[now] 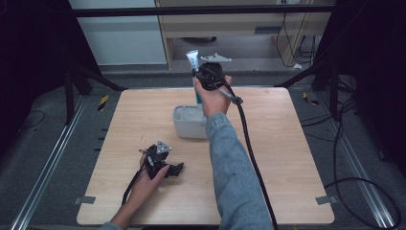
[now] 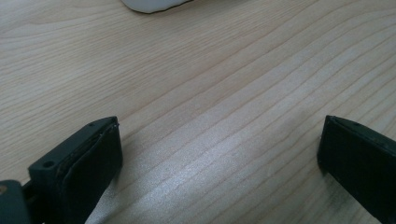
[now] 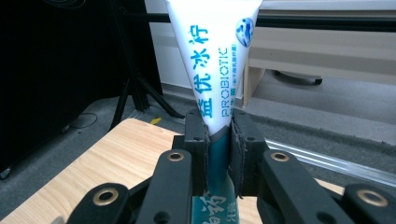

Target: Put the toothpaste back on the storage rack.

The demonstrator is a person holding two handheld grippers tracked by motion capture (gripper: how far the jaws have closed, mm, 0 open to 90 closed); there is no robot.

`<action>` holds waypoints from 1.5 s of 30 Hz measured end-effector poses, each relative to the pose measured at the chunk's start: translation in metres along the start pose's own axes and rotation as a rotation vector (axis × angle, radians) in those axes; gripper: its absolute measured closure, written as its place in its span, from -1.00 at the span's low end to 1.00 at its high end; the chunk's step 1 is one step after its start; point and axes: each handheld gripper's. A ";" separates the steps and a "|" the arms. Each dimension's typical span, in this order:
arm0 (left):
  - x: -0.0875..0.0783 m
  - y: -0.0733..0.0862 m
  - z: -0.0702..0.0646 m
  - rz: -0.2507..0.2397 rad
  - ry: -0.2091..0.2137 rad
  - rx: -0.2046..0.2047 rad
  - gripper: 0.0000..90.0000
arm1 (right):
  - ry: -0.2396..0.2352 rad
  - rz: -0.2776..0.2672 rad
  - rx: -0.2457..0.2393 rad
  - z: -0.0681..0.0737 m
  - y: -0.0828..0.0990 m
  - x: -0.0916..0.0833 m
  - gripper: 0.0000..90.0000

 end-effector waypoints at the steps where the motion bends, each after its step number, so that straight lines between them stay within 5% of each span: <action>1: 0.000 0.000 0.000 0.000 0.000 0.000 -1.00 | -0.001 -0.005 -0.002 0.002 0.000 0.001 0.75; 11: 0.000 0.000 0.000 0.001 0.002 0.001 -1.00 | -0.007 -0.008 0.007 0.008 0.003 0.009 0.75; 26: 0.000 0.000 0.000 -0.001 0.001 0.000 -1.00 | -0.030 0.015 -0.045 0.024 0.013 0.021 0.75; 45: 0.000 0.000 0.000 0.000 0.002 0.002 -1.00 | -0.017 0.062 -0.060 0.023 0.043 0.029 0.75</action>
Point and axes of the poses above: each handheld gripper's, and its own axes: x roughly forward along the jaws, y roughly out of its underside, z roughly to its left, and after that the axes turned 4 degrees about x, right-handed
